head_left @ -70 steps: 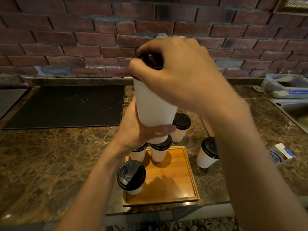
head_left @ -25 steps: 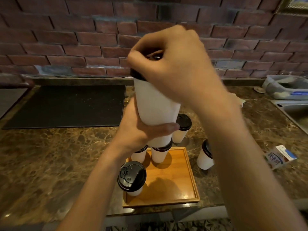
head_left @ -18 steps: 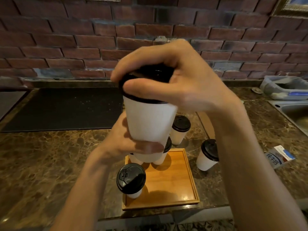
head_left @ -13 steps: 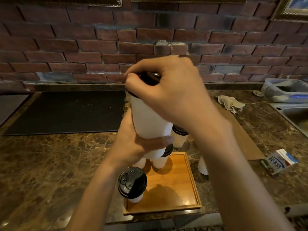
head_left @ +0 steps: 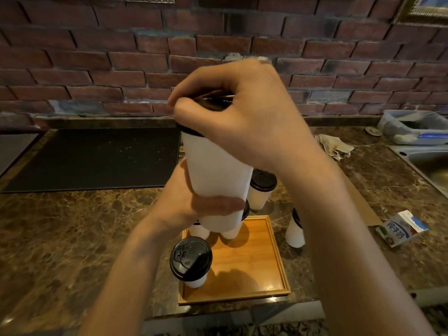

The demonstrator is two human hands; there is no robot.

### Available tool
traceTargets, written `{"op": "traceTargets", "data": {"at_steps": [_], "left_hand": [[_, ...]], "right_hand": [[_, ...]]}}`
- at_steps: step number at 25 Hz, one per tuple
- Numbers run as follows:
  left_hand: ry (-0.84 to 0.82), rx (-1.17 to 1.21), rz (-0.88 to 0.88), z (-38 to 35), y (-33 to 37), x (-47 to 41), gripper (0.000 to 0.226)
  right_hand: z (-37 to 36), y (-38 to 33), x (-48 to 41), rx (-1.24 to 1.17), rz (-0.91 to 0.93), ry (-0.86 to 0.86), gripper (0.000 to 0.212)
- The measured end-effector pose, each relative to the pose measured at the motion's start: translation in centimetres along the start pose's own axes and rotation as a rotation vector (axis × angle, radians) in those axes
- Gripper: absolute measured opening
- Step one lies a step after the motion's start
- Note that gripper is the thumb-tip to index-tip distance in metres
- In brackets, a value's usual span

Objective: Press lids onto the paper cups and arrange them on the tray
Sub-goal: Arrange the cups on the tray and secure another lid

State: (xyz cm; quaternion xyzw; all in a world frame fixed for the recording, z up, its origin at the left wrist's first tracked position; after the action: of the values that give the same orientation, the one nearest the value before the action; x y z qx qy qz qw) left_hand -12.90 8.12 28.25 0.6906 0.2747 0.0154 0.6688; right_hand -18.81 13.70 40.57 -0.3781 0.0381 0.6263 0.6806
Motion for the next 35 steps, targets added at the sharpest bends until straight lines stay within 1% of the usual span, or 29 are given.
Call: {"op": "traceTargets", "data": {"at_steps": [2, 4, 7, 10, 12, 13, 15, 17, 18, 20, 21, 23, 25, 27, 29, 32, 35], "left_hand": [[0.063, -0.022, -0.013, 0.2, 0.3, 0.2, 0.055], [0.077, -0.044, -0.004, 0.4, 0.5, 0.2, 0.063], [0.061, -0.076, 0.007, 0.2, 0.6, 0.0, 0.069], [0.093, -0.061, 0.027, 0.4, 0.3, 0.0, 0.073], [0.111, -0.072, 0.013, 0.8, 0.4, 0.0, 0.076], [0.108, -0.085, -0.002, 0.8, 0.5, -0.1, 0.077], [0.098, -0.107, -0.02, 0.9, 0.6, -0.2, 0.08], [0.126, -0.101, -0.027, 1.2, 0.5, -0.2, 0.082], [0.149, -0.086, -0.032, 1.5, 0.3, -0.1, 0.082], [0.177, -0.054, -0.03, 1.9, 0.0, -0.1, 0.078], [0.178, -0.042, -0.025, 2.1, -0.2, 0.0, 0.076], [0.17, -0.021, -0.006, 2.3, -0.7, 0.0, 0.072], [0.144, -0.003, 0.032, 2.1, -1.2, 0.0, 0.069], [0.109, -0.005, 0.056, 1.7, -1.4, -0.1, 0.074], [0.092, -0.026, 0.056, 1.5, -1.4, -0.1, 0.08], [0.124, -0.036, 0.057, 1.6, -1.3, 0.1, 0.067], [0.136, -0.084, 0.096, 1.7, -1.5, 0.3, 0.059]], "right_hand": [[-0.1, -0.6, 0.2, 0.068, -0.019, 0.102, 0.017], [0.3, -1.0, 0.2, 0.062, -0.01, 0.142, 0.016], [0.7, -1.3, 0.1, 0.067, 0.01, 0.165, 0.015], [0.9, -1.1, -0.2, 0.08, -0.002, 0.166, 0.012], [0.9, -0.8, -0.1, 0.041, -0.003, 0.158, 0.013], [0.9, -0.5, 0.1, 0.011, -0.007, 0.156, 0.02], [1.1, 0.5, 1.0, -0.06, -0.039, 0.161, 0.046], [1.2, 2.0, 2.2, -0.193, -0.118, 0.145, 0.072], [1.2, 2.8, 2.9, -0.283, -0.175, 0.122, 0.081], [0.5, 4.3, 4.3, -0.422, -0.299, 0.039, 0.091], [-0.2, 4.9, 4.9, -0.452, -0.335, -0.021, 0.09], [-2.1, 5.5, 5.9, -0.485, -0.36, -0.136, 0.082], [-3.8, 5.7, 6.5, -0.552, -0.4, -0.184, 0.073], [-4.7, 5.8, 6.6, -0.63, -0.423, -0.164, 0.068], [-5.0, 6.0, 6.5, -0.63, -0.442, -0.112, 0.07], [-5.0, 6.2, 6.4, -0.555, -0.465, -0.053, 0.081], [-5.1, 6.2, 6.3, -0.507, -0.476, -0.063, 0.082]]}}
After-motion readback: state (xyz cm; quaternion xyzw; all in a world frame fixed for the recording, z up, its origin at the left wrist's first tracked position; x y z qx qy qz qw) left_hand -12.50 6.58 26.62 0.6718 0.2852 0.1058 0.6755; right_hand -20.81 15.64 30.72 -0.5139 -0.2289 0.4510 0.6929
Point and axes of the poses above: each hand's wrist, its own x-axis away from the middle knuckle, its own z-axis out of the back of the hand, y = z × x, the point moved 6 cm from there along -x, towards the middle knuckle, and after that the axes turned 7 degrees about x, right-handed, at the moved point
